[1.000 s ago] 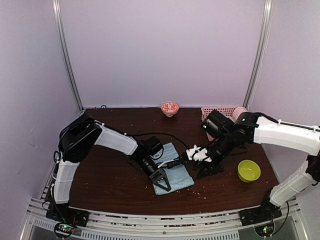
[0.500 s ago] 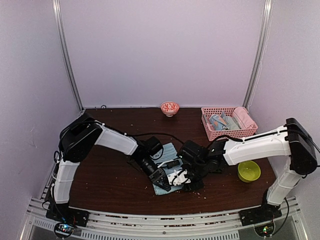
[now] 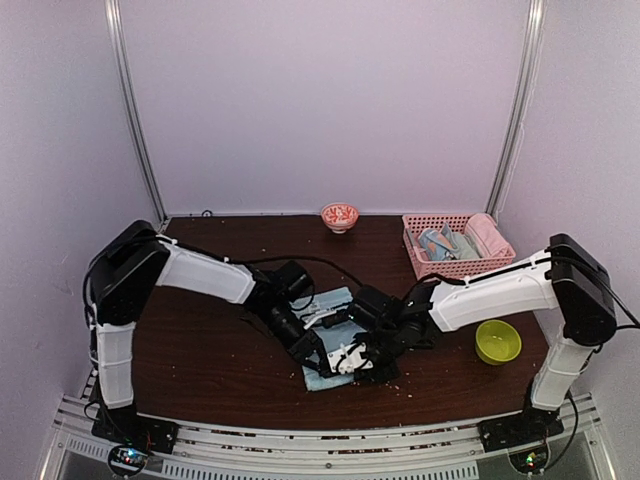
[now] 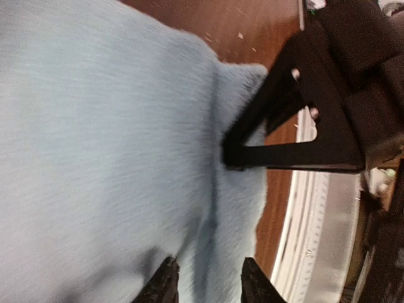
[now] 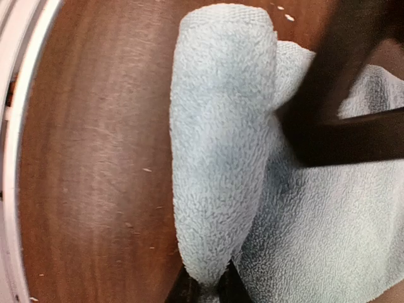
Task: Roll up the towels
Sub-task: Roll the towel at the center of the board.
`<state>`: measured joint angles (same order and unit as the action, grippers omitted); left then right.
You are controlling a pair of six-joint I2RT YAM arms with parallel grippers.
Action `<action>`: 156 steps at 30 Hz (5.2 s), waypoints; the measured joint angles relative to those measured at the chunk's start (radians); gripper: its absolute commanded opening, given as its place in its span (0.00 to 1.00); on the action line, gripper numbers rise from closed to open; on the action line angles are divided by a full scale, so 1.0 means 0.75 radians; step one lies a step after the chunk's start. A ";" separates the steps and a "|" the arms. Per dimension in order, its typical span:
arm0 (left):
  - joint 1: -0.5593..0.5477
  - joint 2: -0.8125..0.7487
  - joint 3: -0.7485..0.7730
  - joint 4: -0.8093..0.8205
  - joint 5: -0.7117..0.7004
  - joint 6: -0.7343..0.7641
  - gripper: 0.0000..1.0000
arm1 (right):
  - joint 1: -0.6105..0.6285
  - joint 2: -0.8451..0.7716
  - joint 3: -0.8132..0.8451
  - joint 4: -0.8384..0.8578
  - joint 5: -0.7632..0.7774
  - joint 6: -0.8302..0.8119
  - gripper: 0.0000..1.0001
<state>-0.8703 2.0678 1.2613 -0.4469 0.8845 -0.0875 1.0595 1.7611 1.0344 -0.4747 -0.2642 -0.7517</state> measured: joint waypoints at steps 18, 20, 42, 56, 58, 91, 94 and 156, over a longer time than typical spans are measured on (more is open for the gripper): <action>-0.304 -1.061 -0.450 0.300 -1.179 0.073 0.41 | -0.351 0.724 0.838 -1.052 -0.811 0.070 0.00; -0.392 -0.968 -0.407 0.279 -1.225 0.122 0.41 | -0.362 0.769 0.879 -1.109 -0.844 0.093 0.00; -0.543 -0.234 -0.161 0.181 -1.334 0.373 0.13 | -0.368 0.794 0.899 -1.146 -0.866 0.171 0.00; -0.507 -0.222 -0.121 0.139 -1.065 0.321 0.00 | -0.429 0.587 0.893 -1.173 -0.776 0.102 0.30; -0.469 -0.204 -0.119 0.138 -0.955 0.290 0.01 | -0.491 0.488 0.949 -1.164 -0.757 0.105 0.29; -0.068 0.073 -0.148 0.396 0.175 -0.078 0.08 | 0.126 -0.269 -0.019 -0.209 0.129 0.123 0.52; -0.067 0.084 -0.143 0.396 0.193 -0.078 0.08 | 0.143 -0.203 -0.070 -0.107 0.195 0.102 0.51; -0.495 -0.215 -0.077 0.110 -1.130 0.291 0.00 | -0.389 0.791 0.940 -1.232 -0.865 0.009 0.36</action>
<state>-1.2419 1.9068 1.2034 -0.3641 0.0372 0.1307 0.7677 2.3547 1.7393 -1.3987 -0.9131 -0.7452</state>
